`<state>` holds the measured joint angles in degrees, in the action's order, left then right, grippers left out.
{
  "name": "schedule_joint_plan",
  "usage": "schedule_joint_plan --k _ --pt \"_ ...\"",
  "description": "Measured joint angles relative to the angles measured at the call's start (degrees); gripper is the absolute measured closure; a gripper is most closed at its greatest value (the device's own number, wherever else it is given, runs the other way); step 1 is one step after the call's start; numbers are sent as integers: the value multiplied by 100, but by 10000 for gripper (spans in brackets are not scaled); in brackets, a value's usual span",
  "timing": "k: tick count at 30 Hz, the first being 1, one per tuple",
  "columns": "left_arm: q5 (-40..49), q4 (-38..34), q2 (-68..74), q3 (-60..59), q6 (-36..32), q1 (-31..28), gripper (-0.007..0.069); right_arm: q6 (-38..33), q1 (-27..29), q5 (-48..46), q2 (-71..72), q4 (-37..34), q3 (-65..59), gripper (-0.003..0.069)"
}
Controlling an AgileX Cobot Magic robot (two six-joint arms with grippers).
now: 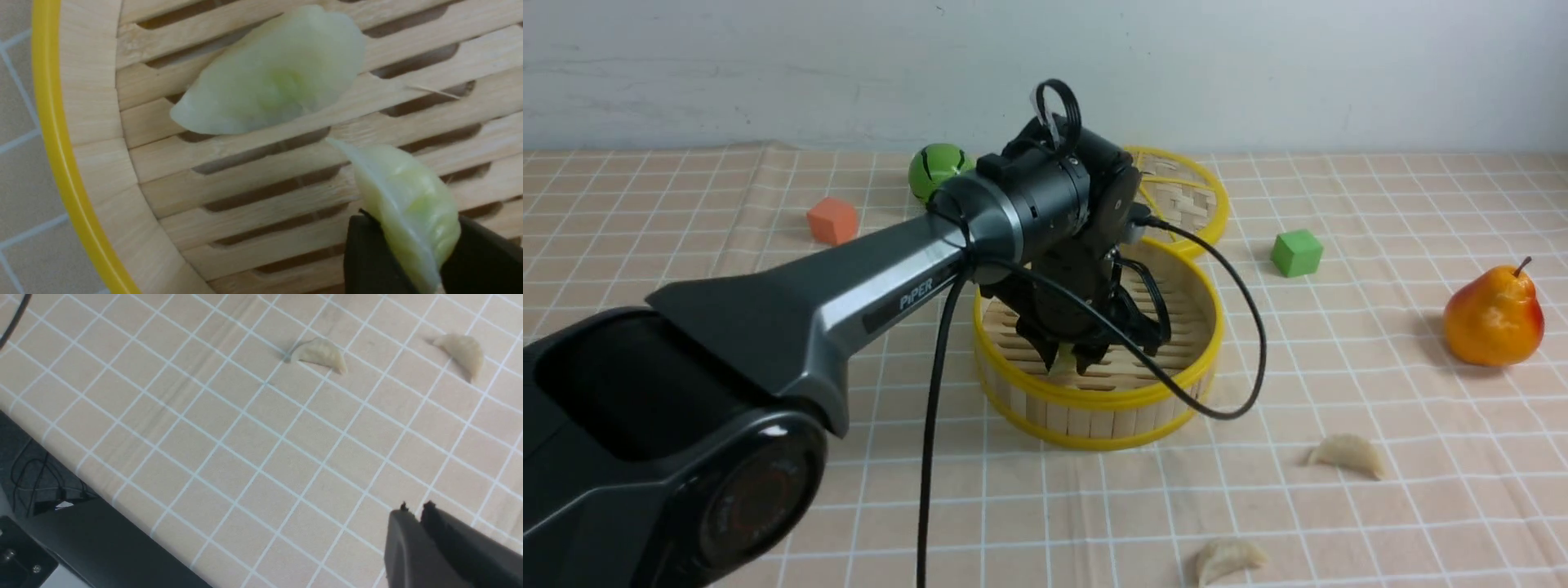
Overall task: Put the dumplings into the steamer on the table with the brown tablecloth.
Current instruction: 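Place the dumpling into the bamboo steamer basket with the left gripper, then reach for and grasp a dumpling lying on the table beside the steamer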
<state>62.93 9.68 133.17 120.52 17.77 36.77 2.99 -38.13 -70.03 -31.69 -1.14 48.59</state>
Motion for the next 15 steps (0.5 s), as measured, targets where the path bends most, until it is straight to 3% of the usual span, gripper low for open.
schedule_joint_plan --k 4,8,11,15 --pt "94 58 -40 132 0 0 177 324 0 0 -193 57 -46 599" --pt "345 76 -407 233 0 0 101 414 0 67 -659 236 -38 600" --pt "483 149 -1022 238 -11 0 106 414 0 348 -1158 403 -16 600" --pt "755 225 -1918 282 -135 0 193 414 0 843 -1861 504 89 600"
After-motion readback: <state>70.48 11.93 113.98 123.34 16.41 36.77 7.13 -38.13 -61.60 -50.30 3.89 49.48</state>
